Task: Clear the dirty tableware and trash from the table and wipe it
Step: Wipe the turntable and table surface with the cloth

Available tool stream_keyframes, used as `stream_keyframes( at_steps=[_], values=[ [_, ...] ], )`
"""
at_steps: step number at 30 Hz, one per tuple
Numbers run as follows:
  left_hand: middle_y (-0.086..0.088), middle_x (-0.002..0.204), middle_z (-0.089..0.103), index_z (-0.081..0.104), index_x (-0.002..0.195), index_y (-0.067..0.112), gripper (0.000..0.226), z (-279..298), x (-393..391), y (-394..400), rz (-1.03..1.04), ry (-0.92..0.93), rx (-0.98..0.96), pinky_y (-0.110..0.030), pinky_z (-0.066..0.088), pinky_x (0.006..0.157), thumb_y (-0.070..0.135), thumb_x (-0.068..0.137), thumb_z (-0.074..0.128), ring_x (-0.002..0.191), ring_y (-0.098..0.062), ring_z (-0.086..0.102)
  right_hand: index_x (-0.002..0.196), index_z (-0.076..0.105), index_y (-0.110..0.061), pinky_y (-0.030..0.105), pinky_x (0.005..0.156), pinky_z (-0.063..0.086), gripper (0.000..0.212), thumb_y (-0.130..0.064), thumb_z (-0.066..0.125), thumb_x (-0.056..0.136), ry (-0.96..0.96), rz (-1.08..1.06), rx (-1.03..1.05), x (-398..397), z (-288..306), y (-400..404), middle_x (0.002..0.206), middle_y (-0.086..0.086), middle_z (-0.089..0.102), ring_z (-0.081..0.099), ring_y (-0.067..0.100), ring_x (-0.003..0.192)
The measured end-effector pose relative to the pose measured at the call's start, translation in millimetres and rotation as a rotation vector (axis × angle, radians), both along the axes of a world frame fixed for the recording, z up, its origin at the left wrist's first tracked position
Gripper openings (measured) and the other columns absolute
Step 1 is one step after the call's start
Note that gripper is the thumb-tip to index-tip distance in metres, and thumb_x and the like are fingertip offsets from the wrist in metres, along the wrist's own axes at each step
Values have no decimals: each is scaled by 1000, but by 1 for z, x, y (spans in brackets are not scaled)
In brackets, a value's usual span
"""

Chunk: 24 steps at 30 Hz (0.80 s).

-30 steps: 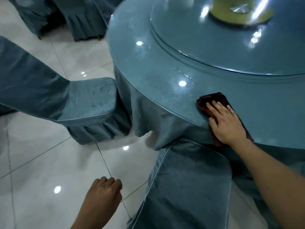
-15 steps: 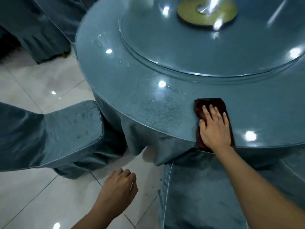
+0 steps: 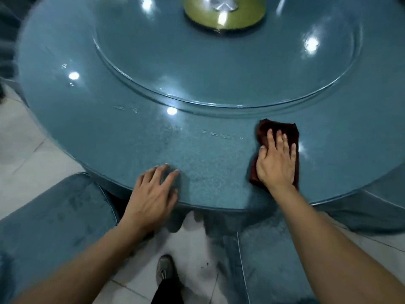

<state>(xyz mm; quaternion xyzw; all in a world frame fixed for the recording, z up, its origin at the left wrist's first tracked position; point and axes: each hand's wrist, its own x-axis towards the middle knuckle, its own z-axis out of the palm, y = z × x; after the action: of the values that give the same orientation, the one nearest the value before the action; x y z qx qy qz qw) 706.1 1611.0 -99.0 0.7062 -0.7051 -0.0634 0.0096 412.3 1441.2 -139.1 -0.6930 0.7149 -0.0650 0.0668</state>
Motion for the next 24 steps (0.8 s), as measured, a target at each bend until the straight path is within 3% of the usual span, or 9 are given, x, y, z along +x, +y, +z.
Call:
stream_keyframes(
  at_steps=[7,10,13,17,21,24],
  values=[
    [-15,153,44,50,148,28,61,-17,68,-8,-1,-4,20,-57,30,116,55,94,41,139,-39,42,159,24,-25,42,125,2,64,-40,29,97,-37,293,-21,193,2,-7,166,2,21,14,15,154],
    [-14,160,35,39,155,30,63,-23,76,-4,-28,1,12,-58,24,119,58,98,37,148,-37,32,159,23,-26,43,125,4,63,-38,34,98,-31,444,-4,230,1,-2,166,2,21,14,15,153],
    [-11,165,28,31,158,33,63,-26,77,0,-35,33,21,-59,20,121,58,101,32,153,-34,24,158,26,-27,43,125,9,62,-36,36,97,-32,438,-1,209,1,1,165,0,25,19,14,152],
    [-9,167,24,30,158,34,62,-26,78,3,-31,62,17,-58,18,122,59,102,29,154,-32,20,159,26,-22,46,124,14,64,-39,25,97,25,200,-22,106,2,-6,164,5,27,23,20,152],
    [-8,168,21,29,159,32,62,-32,78,3,-29,55,-22,-60,15,122,57,102,32,156,-30,15,160,19,-21,46,125,8,67,-41,21,96,28,-73,34,6,8,-31,166,8,18,15,23,154],
    [-9,168,20,30,159,31,62,-34,76,3,-26,44,-41,-61,17,122,56,103,31,156,-31,14,160,19,-21,47,125,5,65,-40,23,98,13,-159,22,1,2,-45,167,7,16,12,22,154]
  ],
)
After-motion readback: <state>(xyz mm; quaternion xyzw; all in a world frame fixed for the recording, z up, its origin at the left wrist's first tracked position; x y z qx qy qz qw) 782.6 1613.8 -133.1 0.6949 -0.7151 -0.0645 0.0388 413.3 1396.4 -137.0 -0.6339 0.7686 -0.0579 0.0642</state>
